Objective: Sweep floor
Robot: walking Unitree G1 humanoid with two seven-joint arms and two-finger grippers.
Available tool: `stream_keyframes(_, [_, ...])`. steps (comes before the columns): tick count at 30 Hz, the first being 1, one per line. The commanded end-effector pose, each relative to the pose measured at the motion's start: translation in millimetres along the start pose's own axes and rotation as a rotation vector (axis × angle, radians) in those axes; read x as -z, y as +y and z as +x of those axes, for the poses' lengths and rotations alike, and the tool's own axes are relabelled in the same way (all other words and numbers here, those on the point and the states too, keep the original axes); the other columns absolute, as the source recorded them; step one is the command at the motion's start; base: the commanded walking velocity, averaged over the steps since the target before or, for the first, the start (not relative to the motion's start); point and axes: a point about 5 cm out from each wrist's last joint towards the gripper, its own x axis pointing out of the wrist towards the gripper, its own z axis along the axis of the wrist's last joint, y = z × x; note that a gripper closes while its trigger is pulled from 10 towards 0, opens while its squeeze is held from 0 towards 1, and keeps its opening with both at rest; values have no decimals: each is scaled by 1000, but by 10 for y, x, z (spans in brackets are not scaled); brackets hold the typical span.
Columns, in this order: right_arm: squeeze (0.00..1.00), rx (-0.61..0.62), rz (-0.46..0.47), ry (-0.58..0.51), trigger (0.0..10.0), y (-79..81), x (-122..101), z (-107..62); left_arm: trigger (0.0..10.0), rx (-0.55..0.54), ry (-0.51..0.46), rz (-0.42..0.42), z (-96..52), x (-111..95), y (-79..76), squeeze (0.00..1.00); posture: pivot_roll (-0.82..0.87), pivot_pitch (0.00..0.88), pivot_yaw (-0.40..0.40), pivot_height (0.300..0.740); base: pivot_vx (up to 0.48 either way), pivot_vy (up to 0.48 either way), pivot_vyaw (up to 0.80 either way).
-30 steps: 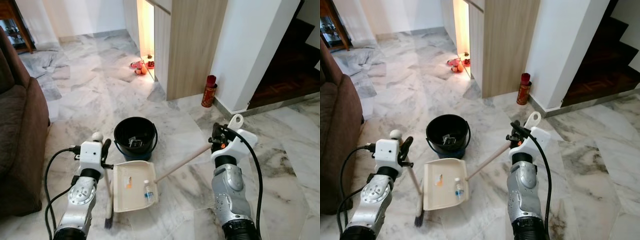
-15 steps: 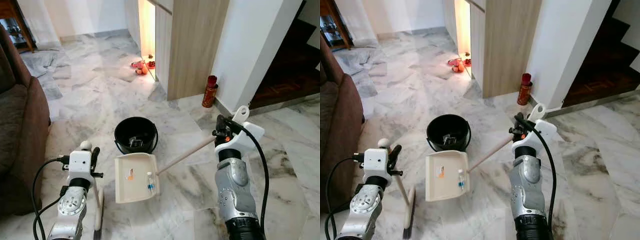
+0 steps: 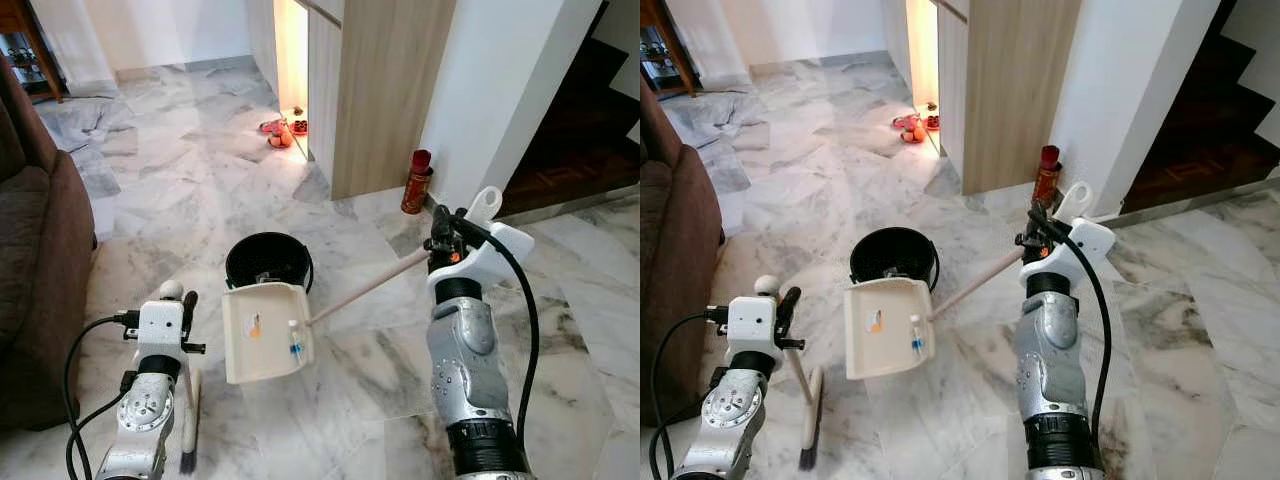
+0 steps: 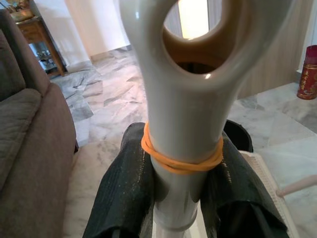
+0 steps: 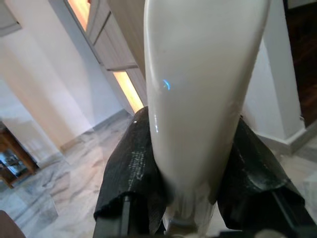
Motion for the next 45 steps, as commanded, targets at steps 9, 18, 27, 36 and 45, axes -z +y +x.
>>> stream_keyframes(9, [0, -57, 52, -206, 10000, 189, -417, 119, 10000, -43, -59, 9, 17, -74, 52, 0, 148, 0, -16, 740, 0, 0, 0])
stream_keyframes(18, [0, -90, 29, -254, 10000, 268, -508, 141, 10000, -69, -75, 12, 28, -97, 76, 0, 151, 0, -16, 740, 0, 0, 0])
stream_keyframes(27, [0, -86, 15, -251, 10000, 249, -506, 147, 10000, -81, -73, 13, 25, -93, 77, 0, 153, 0, -21, 740, 27, 0, 0])
stream_keyframes(36, [0, -87, 1, -235, 10000, 258, -471, 150, 10000, -106, -74, 17, 12, -88, 120, 0, 159, 0, -23, 740, 268, 0, 0])
stream_keyframes(45, [0, -98, 10, -225, 10000, 272, -442, 136, 10000, -113, -74, 13, 10, -86, 125, 0, 160, 0, -21, 740, 274, 0, 146])
